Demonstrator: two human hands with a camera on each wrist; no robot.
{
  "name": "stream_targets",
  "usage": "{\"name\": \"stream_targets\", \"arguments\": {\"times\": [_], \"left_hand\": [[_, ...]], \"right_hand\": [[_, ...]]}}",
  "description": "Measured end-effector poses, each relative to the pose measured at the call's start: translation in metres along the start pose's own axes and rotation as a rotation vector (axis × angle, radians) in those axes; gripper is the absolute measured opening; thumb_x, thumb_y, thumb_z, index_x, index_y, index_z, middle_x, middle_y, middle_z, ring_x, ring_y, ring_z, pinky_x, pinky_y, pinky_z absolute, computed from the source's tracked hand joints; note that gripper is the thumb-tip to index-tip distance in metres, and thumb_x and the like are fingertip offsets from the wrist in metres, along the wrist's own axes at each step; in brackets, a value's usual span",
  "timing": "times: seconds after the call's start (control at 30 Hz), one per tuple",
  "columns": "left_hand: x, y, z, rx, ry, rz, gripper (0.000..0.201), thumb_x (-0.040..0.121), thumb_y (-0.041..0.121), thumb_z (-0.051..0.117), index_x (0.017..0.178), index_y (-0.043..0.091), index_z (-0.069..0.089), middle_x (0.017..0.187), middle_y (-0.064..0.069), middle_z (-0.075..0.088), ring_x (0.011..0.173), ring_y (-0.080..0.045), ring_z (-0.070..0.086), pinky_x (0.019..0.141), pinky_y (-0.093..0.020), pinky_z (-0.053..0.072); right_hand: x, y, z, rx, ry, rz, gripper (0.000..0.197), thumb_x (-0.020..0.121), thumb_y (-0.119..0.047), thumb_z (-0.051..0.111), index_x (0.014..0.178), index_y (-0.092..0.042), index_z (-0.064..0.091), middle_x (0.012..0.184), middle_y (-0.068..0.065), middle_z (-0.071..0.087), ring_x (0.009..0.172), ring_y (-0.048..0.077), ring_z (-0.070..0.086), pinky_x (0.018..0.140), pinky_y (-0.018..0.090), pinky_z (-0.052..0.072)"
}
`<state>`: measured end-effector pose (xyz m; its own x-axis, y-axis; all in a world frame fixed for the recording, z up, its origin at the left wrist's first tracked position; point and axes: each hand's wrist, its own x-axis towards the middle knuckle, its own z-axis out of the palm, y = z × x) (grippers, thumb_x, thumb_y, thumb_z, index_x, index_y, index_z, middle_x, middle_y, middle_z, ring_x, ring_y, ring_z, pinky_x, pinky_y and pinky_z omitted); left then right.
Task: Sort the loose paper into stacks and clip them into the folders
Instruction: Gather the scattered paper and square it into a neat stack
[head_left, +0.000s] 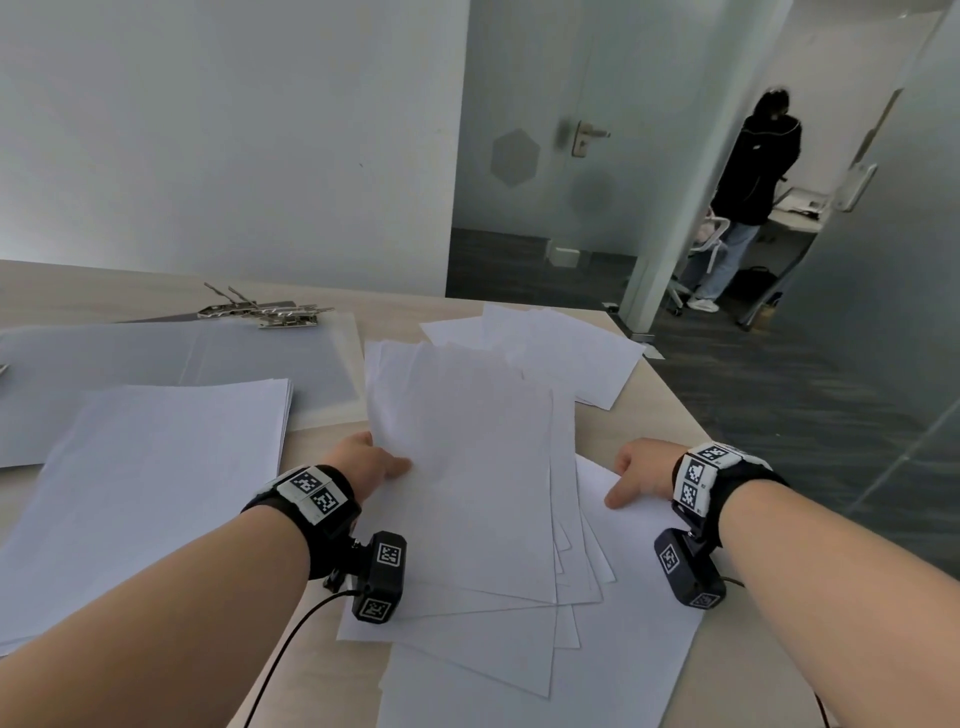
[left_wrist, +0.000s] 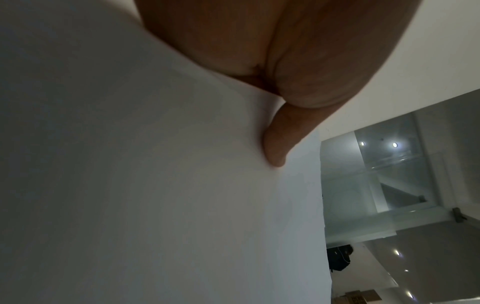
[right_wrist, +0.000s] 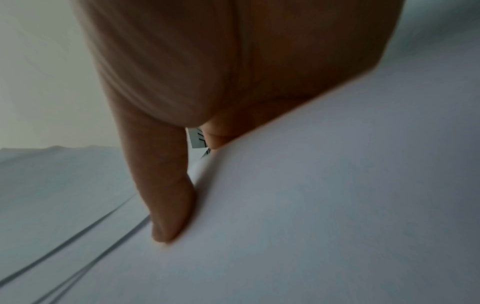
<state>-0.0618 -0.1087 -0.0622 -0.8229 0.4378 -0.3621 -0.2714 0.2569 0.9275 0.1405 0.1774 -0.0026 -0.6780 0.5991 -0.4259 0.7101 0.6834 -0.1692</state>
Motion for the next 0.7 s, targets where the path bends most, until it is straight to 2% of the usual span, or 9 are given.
{"name": "stream_targets", "arguments": {"times": [0.1, 0.17, 0.23, 0.3, 0.4, 0.47, 0.53, 0.6, 0.7], "left_hand": [[0.003, -0.003, -0.001, 0.000, 0.005, 0.000, 0.029, 0.067, -0.001, 0.078, 0.093, 0.009, 0.070, 0.096, -0.019, 0.074, 0.086, -0.041, 0.071, 0.085, -0.060, 0.054], [0.005, -0.004, -0.001, 0.001, 0.005, 0.002, 0.033, 0.065, 0.001, 0.078, 0.095, 0.009, 0.070, 0.095, -0.019, 0.074, 0.086, -0.041, 0.071, 0.086, -0.061, 0.054], [0.001, -0.002, 0.001, 0.011, 0.010, 0.012, 0.031, 0.070, -0.001, 0.077, 0.100, 0.006, 0.068, 0.097, -0.020, 0.073, 0.087, -0.041, 0.071, 0.086, -0.059, 0.054], [-0.003, 0.002, 0.002, 0.017, 0.011, 0.017, 0.030, 0.076, -0.003, 0.073, 0.105, 0.003, 0.066, 0.099, -0.021, 0.072, 0.089, -0.041, 0.070, 0.086, -0.059, 0.054], [0.002, 0.000, 0.002, 0.019, 0.016, 0.007, 0.033, 0.077, -0.003, 0.073, 0.109, 0.000, 0.065, 0.102, -0.024, 0.071, 0.092, -0.043, 0.069, 0.088, -0.059, 0.053], [0.012, -0.005, 0.001, 0.031, 0.020, 0.012, 0.040, 0.072, 0.003, 0.076, 0.110, 0.001, 0.065, 0.104, -0.023, 0.071, 0.093, -0.042, 0.069, 0.089, -0.058, 0.053], [0.025, -0.012, -0.001, 0.049, 0.011, 0.011, 0.048, 0.066, 0.008, 0.077, 0.111, 0.002, 0.065, 0.105, -0.022, 0.071, 0.094, -0.042, 0.069, 0.090, -0.058, 0.053], [0.030, -0.015, -0.001, 0.053, 0.005, 0.009, 0.044, 0.069, 0.005, 0.076, 0.111, 0.002, 0.065, 0.106, -0.023, 0.071, 0.094, -0.042, 0.069, 0.090, -0.058, 0.053], [0.033, -0.016, -0.003, 0.061, 0.000, -0.007, 0.042, 0.068, 0.006, 0.075, 0.109, 0.002, 0.066, 0.104, -0.023, 0.071, 0.094, -0.042, 0.069, 0.090, -0.059, 0.053]], "right_hand": [[-0.004, 0.006, 0.001, 0.073, -0.023, -0.015, 0.035, 0.075, -0.027, 0.082, 0.101, -0.021, 0.060, 0.093, -0.003, 0.066, 0.080, 0.016, 0.063, 0.063, 0.023, 0.047], [-0.006, 0.011, 0.001, 0.059, -0.031, -0.011, 0.032, 0.077, -0.027, 0.080, 0.105, -0.016, 0.067, 0.095, 0.000, 0.069, 0.088, 0.022, 0.068, 0.071, 0.025, 0.051], [-0.006, 0.019, -0.003, 0.020, 0.009, 0.017, 0.026, 0.081, -0.027, 0.077, 0.100, -0.011, 0.070, 0.091, 0.003, 0.068, 0.087, 0.025, 0.067, 0.067, 0.023, 0.048], [-0.006, 0.031, -0.011, -0.004, 0.122, 0.084, 0.024, 0.084, -0.025, 0.072, 0.101, -0.009, 0.069, 0.092, 0.005, 0.065, 0.086, 0.024, 0.062, 0.062, 0.023, 0.044], [-0.008, 0.052, -0.029, 0.046, 0.307, 0.179, 0.025, 0.085, -0.021, 0.067, 0.103, -0.003, 0.068, 0.102, 0.013, 0.068, 0.093, 0.029, 0.065, 0.070, 0.025, 0.045], [-0.012, 0.064, -0.043, 0.157, 0.415, 0.200, 0.018, 0.085, -0.015, 0.064, 0.094, -0.001, 0.069, 0.097, 0.017, 0.069, 0.090, 0.033, 0.066, 0.066, 0.028, 0.045], [-0.019, 0.073, -0.055, 0.278, 0.542, 0.214, 0.012, 0.085, -0.014, 0.062, 0.083, -0.003, 0.068, 0.087, 0.018, 0.068, 0.080, 0.035, 0.065, 0.059, 0.029, 0.042], [-0.027, 0.075, -0.065, 0.398, 0.701, 0.178, 0.013, 0.086, -0.015, 0.060, 0.080, -0.006, 0.066, 0.082, 0.016, 0.067, 0.075, 0.034, 0.062, 0.058, 0.030, 0.040], [-0.039, 0.069, -0.075, 0.604, 0.938, 0.037, 0.015, 0.088, -0.018, 0.057, 0.086, -0.006, 0.065, 0.085, 0.015, 0.067, 0.077, 0.034, 0.061, 0.064, 0.032, 0.042]]}}
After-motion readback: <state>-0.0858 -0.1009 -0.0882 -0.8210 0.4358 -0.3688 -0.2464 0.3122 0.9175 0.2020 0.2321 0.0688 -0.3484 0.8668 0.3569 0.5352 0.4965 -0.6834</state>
